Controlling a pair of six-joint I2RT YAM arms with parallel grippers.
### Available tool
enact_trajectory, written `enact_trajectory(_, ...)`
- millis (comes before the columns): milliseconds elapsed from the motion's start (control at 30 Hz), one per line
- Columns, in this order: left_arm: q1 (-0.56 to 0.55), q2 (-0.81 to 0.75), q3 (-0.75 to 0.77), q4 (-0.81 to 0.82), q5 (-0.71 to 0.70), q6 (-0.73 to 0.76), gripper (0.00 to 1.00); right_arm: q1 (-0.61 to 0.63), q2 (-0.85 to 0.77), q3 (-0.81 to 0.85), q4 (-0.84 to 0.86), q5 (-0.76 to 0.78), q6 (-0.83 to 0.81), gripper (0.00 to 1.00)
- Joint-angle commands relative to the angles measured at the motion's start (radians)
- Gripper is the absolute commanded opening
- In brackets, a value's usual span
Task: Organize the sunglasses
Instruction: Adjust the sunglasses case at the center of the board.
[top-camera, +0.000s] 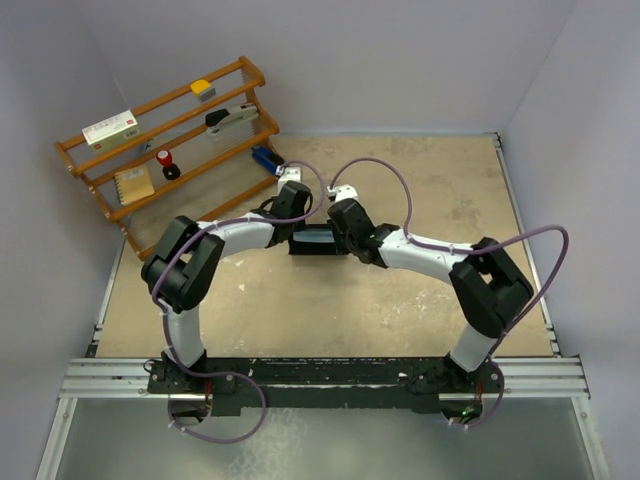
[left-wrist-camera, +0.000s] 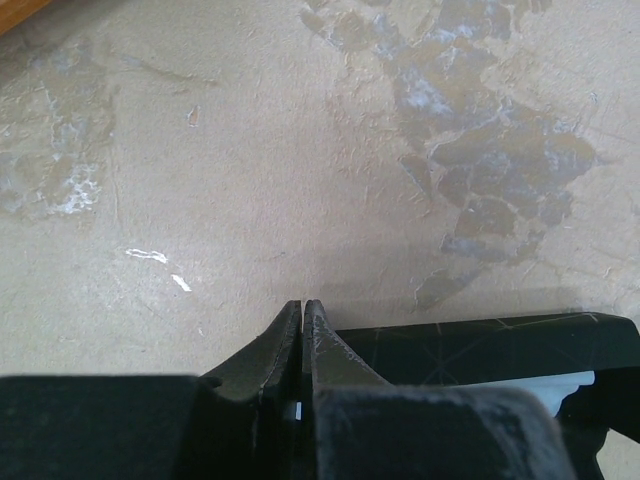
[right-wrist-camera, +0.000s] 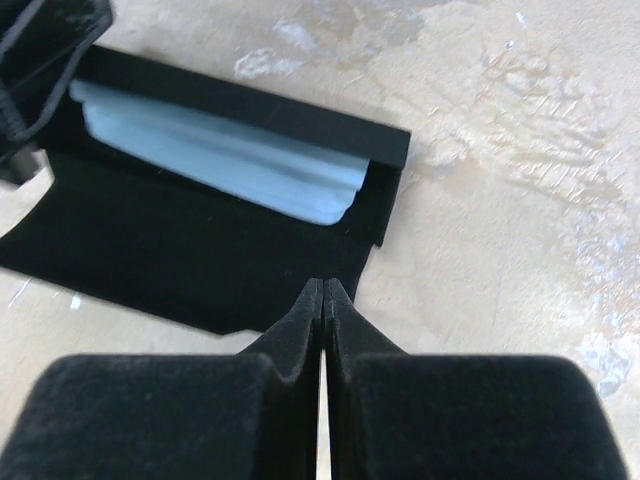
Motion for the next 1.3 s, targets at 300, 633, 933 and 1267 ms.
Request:
enact_trajectory(300, 0.005, -0.044, -0.061, 0.061, 0.056, -0.005, 0.0, 0.149, -0.22, -0.141, -0.002, -0.067, 0.079, 0.0)
enact_trajectory(633, 0.0, -0.136, -0.15, 0.062, 0.068, -0.026, 0.0, 0.15, -0.21, -0.208, 0.018, -0.074, 0.14, 0.0)
enact_trajectory(933, -0.05, -0.212, -0.215, 0.056, 0.055, -0.043, 0.0, 0.146, -0.164, -0.181, -0.015, -0.021, 0.131, 0.0)
enact_trajectory(1267, -0.099, -0.238, -0.278, 0.063, 0.029, -0.066, 0.0, 0.122, -0.121, -0.17, -0.02, 0.006, 0.132, 0.0)
